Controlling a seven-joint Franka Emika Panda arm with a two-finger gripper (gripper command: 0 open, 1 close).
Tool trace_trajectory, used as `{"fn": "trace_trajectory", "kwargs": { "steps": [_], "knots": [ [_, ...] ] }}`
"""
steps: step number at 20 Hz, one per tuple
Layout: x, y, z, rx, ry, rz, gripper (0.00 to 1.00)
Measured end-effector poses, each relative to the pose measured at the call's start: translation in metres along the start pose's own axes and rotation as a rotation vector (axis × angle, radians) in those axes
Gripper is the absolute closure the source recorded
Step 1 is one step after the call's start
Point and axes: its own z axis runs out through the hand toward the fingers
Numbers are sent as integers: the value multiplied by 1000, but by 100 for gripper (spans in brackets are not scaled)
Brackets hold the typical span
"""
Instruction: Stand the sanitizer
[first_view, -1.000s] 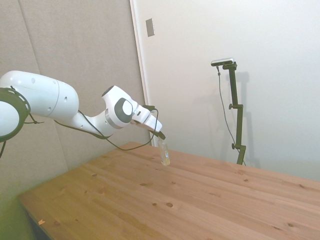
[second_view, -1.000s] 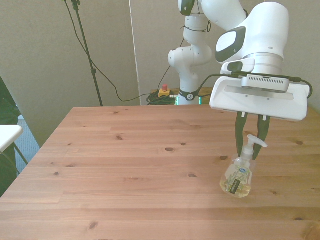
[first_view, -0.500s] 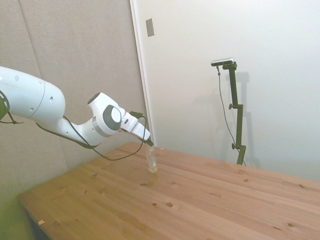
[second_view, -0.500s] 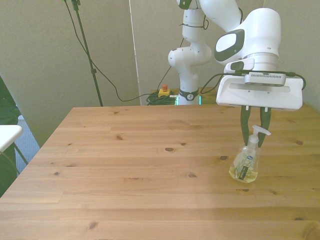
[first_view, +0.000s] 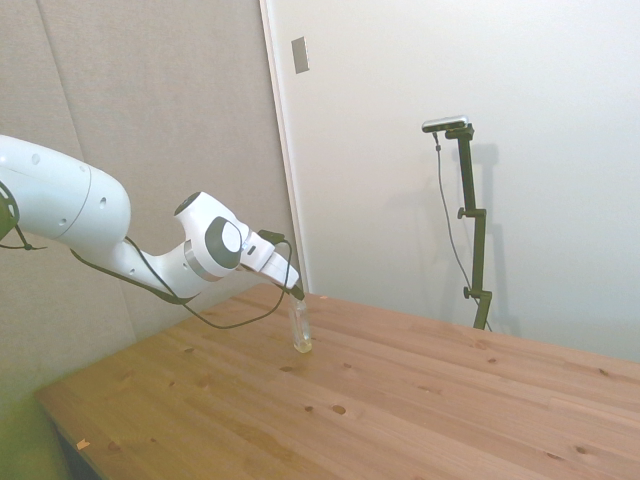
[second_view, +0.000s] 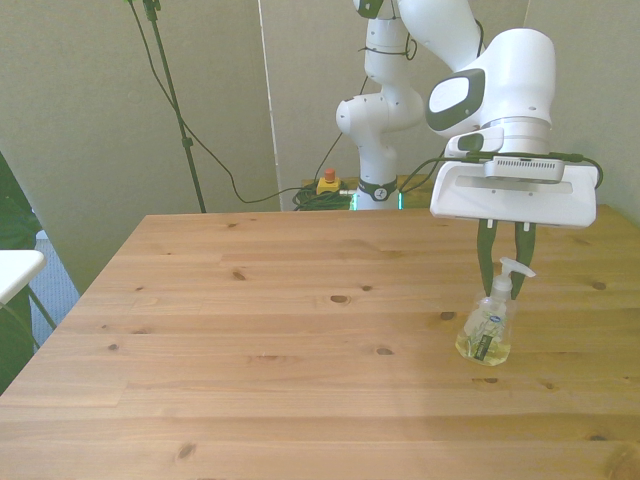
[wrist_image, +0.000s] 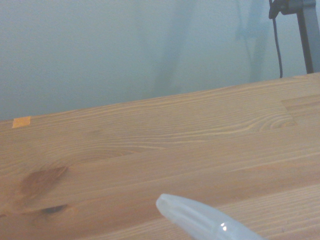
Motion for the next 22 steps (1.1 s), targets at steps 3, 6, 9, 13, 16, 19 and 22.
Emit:
{"fn": "trace_trajectory", "kwargs": {
  "steps": [3, 6, 9, 13, 16, 19, 22],
  "knots": [
    [0, 1, -1, -1, -1, 0, 0],
    [-1, 4, -1, -4, -4, 0, 0],
    [-2, 5, -1, -6, -5, 0, 0],
    [-1, 5, -2, -5, -5, -1, 0],
    [-2, 5, -3, -10, -10, 5, 0],
    [-7, 5, -6, -38, -66, 9, 0],
    [-8, 5, -15, -79, -154, -10, 0]
  ]
}}
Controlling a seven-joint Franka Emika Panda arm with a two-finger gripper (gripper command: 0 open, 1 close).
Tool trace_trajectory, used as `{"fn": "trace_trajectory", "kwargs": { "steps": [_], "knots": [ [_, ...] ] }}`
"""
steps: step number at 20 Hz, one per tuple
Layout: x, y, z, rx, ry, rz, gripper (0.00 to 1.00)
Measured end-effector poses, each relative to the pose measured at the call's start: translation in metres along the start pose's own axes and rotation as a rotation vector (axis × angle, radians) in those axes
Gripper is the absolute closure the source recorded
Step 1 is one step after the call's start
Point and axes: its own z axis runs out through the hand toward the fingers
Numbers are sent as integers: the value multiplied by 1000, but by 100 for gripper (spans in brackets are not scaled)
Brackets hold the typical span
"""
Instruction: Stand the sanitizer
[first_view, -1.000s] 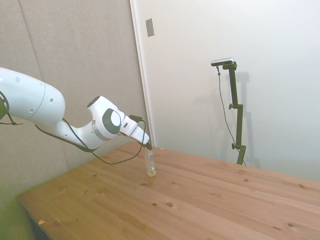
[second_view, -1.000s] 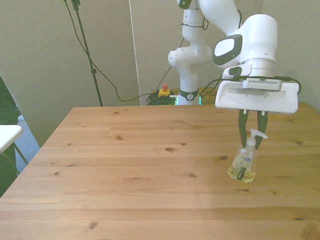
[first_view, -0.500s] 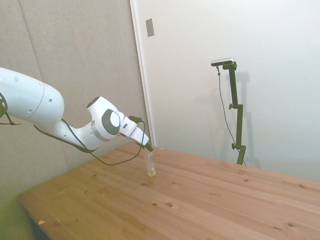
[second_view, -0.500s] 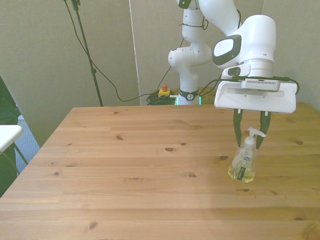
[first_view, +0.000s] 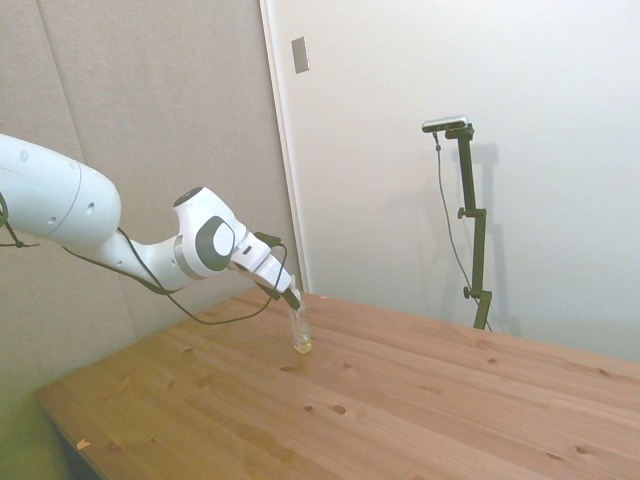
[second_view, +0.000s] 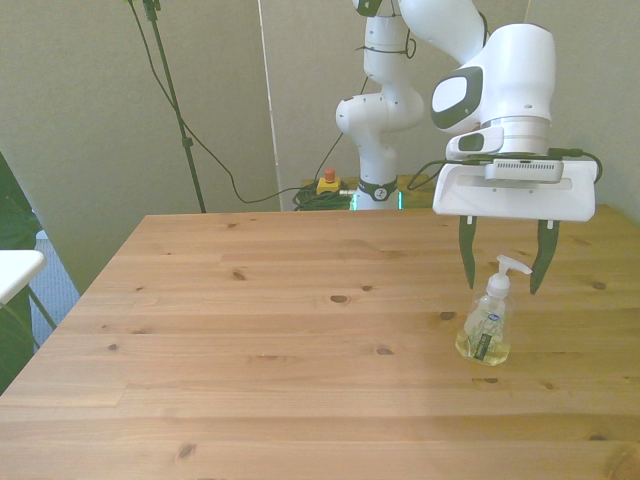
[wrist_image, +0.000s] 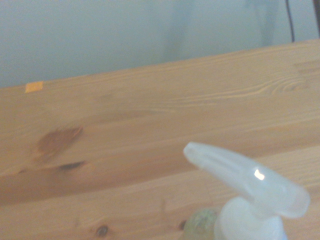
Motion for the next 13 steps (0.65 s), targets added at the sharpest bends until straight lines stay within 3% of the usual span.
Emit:
{"fn": "trace_trajectory", "kwargs": {
  "steps": [9, 13],
  "knots": [
    [-5, 23, -31, -167, -230, -107, 0],
    [-19, 38, -48, -203, -294, -141, 0]
  ]
}}
